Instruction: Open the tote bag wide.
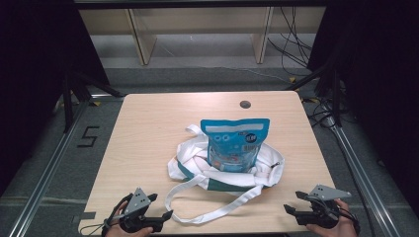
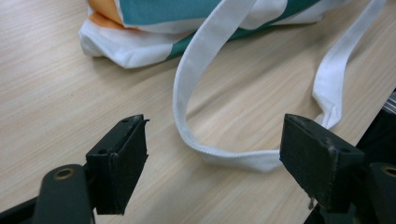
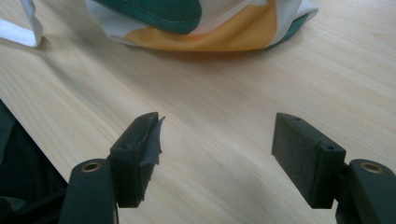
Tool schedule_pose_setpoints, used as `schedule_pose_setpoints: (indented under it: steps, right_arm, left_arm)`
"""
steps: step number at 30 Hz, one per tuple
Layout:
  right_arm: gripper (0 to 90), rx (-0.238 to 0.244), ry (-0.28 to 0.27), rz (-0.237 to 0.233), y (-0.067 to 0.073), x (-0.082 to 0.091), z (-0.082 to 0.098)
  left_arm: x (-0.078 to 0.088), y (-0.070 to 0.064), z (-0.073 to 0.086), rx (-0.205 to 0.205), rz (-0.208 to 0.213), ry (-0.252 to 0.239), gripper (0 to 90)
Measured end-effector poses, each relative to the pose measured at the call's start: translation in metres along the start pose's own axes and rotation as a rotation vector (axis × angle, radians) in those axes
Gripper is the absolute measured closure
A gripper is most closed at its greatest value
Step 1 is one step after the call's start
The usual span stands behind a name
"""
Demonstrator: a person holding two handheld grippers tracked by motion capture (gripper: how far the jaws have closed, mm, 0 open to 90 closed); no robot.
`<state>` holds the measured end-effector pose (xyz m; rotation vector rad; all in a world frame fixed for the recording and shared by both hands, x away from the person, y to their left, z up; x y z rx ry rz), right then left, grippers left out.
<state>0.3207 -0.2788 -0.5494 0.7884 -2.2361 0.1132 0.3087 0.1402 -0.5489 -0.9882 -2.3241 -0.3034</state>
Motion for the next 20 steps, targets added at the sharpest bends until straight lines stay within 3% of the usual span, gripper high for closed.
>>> schedule_pose_setpoints:
  steps: [1, 2, 3, 4, 5, 6, 7, 8, 9, 10, 11, 13, 14, 15, 16, 18, 20]
  right_arm:
    - [33.5, 0.026, -0.004, -0.001, -0.0009, -0.001, 0.0006]
    - [33.6, 0.035, -0.003, 0.008, -0.0006, -0.0006, 0.0008]
    - [33.6, 0.041, -0.003, 0.012, 0.0004, -0.0007, 0.0006]
    - [33.6, 0.052, -0.004, 0.02, 0.0002, -0.0008, 0.0003]
    - [33.5, 0.05, 0.008, 0.019, 0.0013, -0.0016, 0.002]
    - [33.5, 0.028, 0.018, 0.013, 0.0036, -0.0019, 0.0034]
    - [33.5, 0.039, 0.018, 0.012, 0.0028, -0.0027, 0.0033]
    - [33.5, 0.055, 0.011, 0.014, 0.0009, -0.0032, 0.0023]
    - [33.5, 0.049, 0.019, 0.014, 0.0009, -0.0029, 0.0031]
    - [33.5, 0.014, 0.025, 0.012, 0.0038, -0.0025, 0.0046]
    - [33.5, 0.015, 0.025, 0.011, 0.0033, -0.0025, 0.0045]
    - [33.5, 0.028, 0.016, 0.012, 0.0015, -0.0032, 0.0034]
    - [33.5, 0.027, 0.016, 0.011, 0.0017, -0.0035, 0.0034]
    - [33.5, 0.031, 0.019, 0.01, 0.0015, -0.0035, 0.0038]
    - [33.5, 0.034, 0.02, 0.009, 0.0016, -0.0035, 0.0039]
    - [33.5, 0.055, 0.009, 0.013, -0.0007, -0.0036, 0.0024]
    - [33.5, 0.041, 0.012, 0.003, 0.0009, -0.0033, 0.0028]
  left_arm:
    - [0.0004, 0.0022, 0.0018, -0.034, 0.0, 0.005, 22.4]
    - [0.0014, 0.0036, 0.0051, -0.033, -0.016, 0.037, 22.3]
    - [0.0, 0.0011, 0.0037, -0.016, -0.014, 0.018, 22.1]
    - [0.0008, 0.0016, 0.0043, -0.049, -0.008, 0.029, 21.9]
    - [-0.001, -0.0013, 0.0033, -0.016, -0.002, 0.014, 21.7]
    - [-0.0019, -0.0024, 0.0022, -0.008, -0.005, 0.004, 21.6]
    - [-0.002, -0.0012, 0.0022, -0.034, -0.005, 0.008, 21.6]
    - [-0.002, -0.0016, 0.0037, -0.019, -0.01, 0.018, 21.5]
    - [-0.0021, -0.0004, 0.0039, -0.031, -0.009, 0.02, 21.5]
    - [-0.0025, -0.0009, 0.0041, -0.014, -0.007, 0.018, 21.4]
    - [-0.0007, 0.002, 0.0063, -0.041, -0.01, 0.041, 21.3]
    - [-0.002, 0.0007, 0.0034, -0.016, -0.004, 0.0, 21.2]
    - [-0.0001, 0.0034, 0.0068, -0.028, -0.005, 0.033, 21.2]
    - [0.0006, 0.0056, 0.0073, -0.049, -0.004, 0.036, 21.2]
    - [-0.0012, 0.0039, 0.0059, 0.002, -0.01, 0.013, 21.2]
    - [0.0005, 0.0058, 0.0071, -0.016, -0.006, 0.026, 21.2]
    - [0.0011, 0.0071, 0.0074, -0.018, -0.013, 0.032, 21.2]
Point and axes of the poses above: each handheld gripper's, and its own axes: x roughly backward along the jaws, z roughly out of its underside, y roughly to its left, the point moved 9 cm from there along -x, roughly forward along the jaws, and after that the axes turned 7 degrees about -x, right-handed, at the moved point
